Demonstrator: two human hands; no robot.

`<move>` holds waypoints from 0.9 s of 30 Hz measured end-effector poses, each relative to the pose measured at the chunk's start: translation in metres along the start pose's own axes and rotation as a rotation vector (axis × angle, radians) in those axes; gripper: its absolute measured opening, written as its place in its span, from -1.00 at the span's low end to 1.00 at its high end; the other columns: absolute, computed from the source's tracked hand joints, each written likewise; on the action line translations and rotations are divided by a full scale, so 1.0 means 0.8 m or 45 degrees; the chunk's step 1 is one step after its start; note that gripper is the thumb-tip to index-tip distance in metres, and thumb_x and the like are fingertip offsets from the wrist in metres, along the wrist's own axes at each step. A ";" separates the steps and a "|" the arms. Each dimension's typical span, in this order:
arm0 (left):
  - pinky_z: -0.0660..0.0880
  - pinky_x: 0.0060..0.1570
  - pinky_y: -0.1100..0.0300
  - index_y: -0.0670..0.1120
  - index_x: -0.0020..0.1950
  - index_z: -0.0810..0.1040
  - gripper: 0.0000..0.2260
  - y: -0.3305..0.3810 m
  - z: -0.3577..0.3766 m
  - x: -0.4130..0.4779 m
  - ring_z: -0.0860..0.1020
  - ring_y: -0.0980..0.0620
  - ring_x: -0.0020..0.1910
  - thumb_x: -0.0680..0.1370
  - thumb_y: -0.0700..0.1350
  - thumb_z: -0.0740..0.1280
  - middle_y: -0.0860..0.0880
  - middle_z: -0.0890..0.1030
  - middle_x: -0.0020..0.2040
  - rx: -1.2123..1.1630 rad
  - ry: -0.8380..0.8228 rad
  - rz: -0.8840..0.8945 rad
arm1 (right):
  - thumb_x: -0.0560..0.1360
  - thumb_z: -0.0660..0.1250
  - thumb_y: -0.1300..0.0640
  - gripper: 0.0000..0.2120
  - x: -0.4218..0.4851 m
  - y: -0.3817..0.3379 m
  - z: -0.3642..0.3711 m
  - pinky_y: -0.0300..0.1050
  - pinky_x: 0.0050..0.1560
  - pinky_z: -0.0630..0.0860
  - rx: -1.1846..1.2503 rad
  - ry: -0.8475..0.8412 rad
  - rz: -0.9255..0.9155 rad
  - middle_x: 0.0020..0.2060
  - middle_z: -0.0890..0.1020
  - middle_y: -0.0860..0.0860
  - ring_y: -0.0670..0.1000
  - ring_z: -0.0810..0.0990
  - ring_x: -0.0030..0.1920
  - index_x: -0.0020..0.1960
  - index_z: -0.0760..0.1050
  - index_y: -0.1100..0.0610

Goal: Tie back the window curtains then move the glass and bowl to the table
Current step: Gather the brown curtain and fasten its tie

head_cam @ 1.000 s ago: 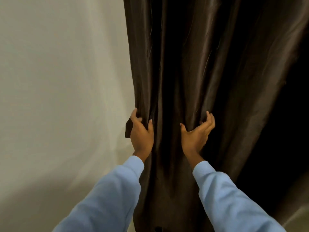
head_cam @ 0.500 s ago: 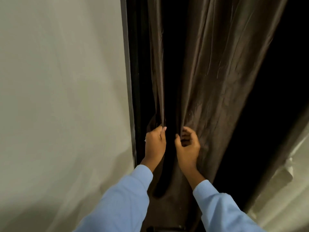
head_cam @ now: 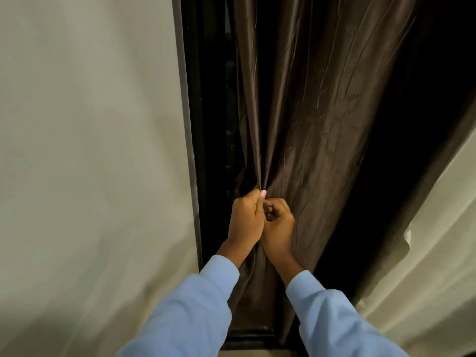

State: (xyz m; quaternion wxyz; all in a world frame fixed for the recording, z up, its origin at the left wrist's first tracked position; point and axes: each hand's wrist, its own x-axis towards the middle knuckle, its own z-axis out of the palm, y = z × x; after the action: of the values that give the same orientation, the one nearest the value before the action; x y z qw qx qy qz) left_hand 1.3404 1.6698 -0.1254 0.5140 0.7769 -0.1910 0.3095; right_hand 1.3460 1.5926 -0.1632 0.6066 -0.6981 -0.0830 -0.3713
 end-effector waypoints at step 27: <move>0.34 -0.12 0.60 -0.28 -0.16 0.60 -0.79 0.082 0.061 -0.037 0.45 0.16 -0.23 0.59 -0.20 0.28 -0.11 0.56 -0.07 0.576 0.433 -0.055 | 0.50 0.42 0.28 -0.89 0.015 -0.011 -0.117 -0.42 -0.19 0.47 -0.111 -0.665 -0.076 -0.21 0.56 -0.11 -0.23 0.56 -0.18 -0.10 0.66 0.10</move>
State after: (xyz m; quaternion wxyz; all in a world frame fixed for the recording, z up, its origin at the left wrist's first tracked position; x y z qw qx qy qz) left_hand 1.2925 1.5985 -0.1145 0.3587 0.8126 -0.0115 0.4592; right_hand 1.3103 1.5057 -0.1496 0.5227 -0.7929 -0.2412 -0.1997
